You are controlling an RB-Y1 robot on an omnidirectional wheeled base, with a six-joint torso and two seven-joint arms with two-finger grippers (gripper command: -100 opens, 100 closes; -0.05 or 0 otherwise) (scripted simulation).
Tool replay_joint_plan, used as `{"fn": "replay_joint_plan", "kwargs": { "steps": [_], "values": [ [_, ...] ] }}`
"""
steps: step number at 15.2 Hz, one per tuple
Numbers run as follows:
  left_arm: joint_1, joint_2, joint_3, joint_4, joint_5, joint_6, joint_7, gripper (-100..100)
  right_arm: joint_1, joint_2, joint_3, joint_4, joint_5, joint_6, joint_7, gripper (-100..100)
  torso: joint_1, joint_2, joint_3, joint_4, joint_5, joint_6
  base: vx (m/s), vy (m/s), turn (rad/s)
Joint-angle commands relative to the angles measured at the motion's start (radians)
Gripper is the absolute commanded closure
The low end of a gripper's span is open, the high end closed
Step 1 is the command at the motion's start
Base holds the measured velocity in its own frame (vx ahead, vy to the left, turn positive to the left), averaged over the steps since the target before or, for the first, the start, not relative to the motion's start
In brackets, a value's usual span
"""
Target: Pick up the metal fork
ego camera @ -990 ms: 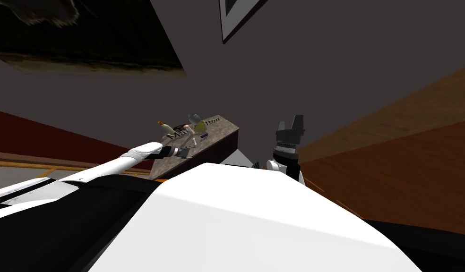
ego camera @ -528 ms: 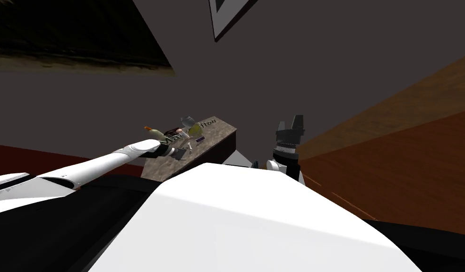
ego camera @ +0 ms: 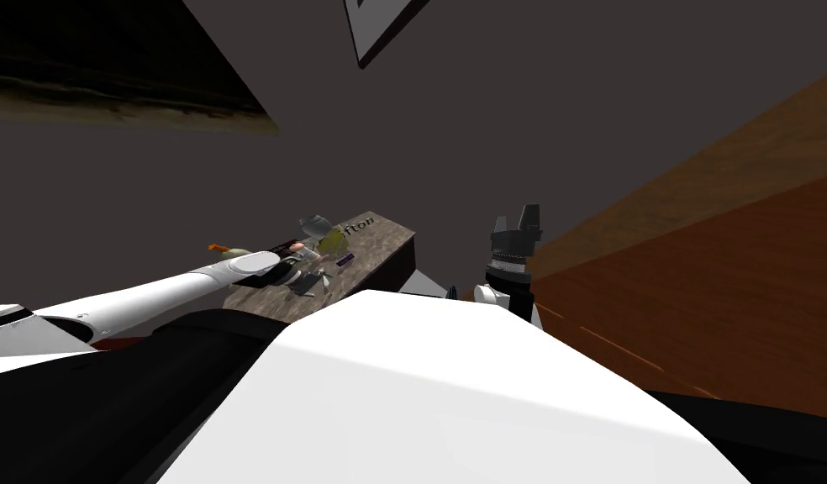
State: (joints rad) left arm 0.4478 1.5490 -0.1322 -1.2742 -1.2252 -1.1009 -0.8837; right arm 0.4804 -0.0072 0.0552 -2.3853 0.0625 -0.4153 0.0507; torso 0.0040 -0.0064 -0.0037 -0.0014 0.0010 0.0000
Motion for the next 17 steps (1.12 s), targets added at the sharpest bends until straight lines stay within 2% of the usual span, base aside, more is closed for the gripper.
{"fn": "replay_joint_plan", "kwargs": {
  "steps": [1, 8, 10, 11, 12, 14, 15, 16, 17],
  "values": [
    [0.024, 0.014, -0.009, 0.003, -0.020, -0.002, -0.028, -100, 0.000, 0.000, 0.000, 0.000, 0.000, 0.000, 0.000, 0, 0.000, 0.000, 0.000, 0.000, 0.000, 0.000, 0.085, 0.042, -0.154],
    [0.115, 0.054, -0.052, 0.020, -0.099, 0.002, -0.137, -100, 0.000, 0.000, 0.000, 0.000, 0.000, 0.000, 0.000, 0, 0.001, 0.000, 0.000, 0.000, 0.000, 0.000, 0.088, 0.061, -0.222],
    [0.132, 0.065, -0.060, 0.022, -0.115, 0.002, -0.158, -100, 0.000, 0.000, 0.000, 0.000, 0.000, 0.000, 0.000, 0, 0.000, 0.000, 0.000, 0.000, 0.000, 0.001, 0.091, 0.065, -0.215],
    [0.133, 0.063, -0.049, 0.009, -0.099, 0.009, -0.136, -100, 0.000, 0.000, 0.000, 0.000, 0.000, 0.000, 0.000, 0, 0.000, -0.001, 0.000, 0.000, 0.000, 0.000, 0.056, 0.040, -0.061],
    [0.139, 0.034, -0.065, 0.015, -0.116, 0.040, -0.139, -100, 0.000, 0.000, 0.000, 0.000, 0.000, 0.000, 0.000, 0, -0.001, 0.001, 0.000, 0.000, 0.000, 0.000, 0.009, 0.014, -0.086],
    [0.142, 0.014, -0.074, 0.020, -0.125, 0.060, -0.140, -100, 0.000, 0.000, 0.000, 0.000, 0.000, 0.000, 0.000, 0, -0.003, 0.005, 0.003, 0.001, 0.000, 0.000, -0.019, 0.009, -0.062],
    [0.140, 0.030, -0.067, 0.013, -0.119, 0.043, -0.137, -100, 0.000, 0.000, 0.000, 0.000, 0.000, 0.000, 0.000, 0, -0.004, 0.007, 0.004, 0.002, -0.001, -0.001, -0.018, 0.003, -0.016],
    [0.140, 0.027, -0.069, 0.013, -0.121, 0.048, -0.136, 100, 0.000, 0.000, 0.000, 0.000, 0.000, 0.000, 0.000, 0, -0.005, 0.007, 0.004, 0.002, -0.001, -0.001, 0.000, 0.000, 0.000],
    [0.140, 0.027, -0.069, 0.013, -0.121, 0.049, -0.136, 100, 0.000, 0.000, 0.000, 0.000, 0.000, 0.000, 0.000, 0, -0.005, 0.007, 0.004, 0.002, -0.001, -0.001, -0.003, 0.004, 0.011]
  ]
}}
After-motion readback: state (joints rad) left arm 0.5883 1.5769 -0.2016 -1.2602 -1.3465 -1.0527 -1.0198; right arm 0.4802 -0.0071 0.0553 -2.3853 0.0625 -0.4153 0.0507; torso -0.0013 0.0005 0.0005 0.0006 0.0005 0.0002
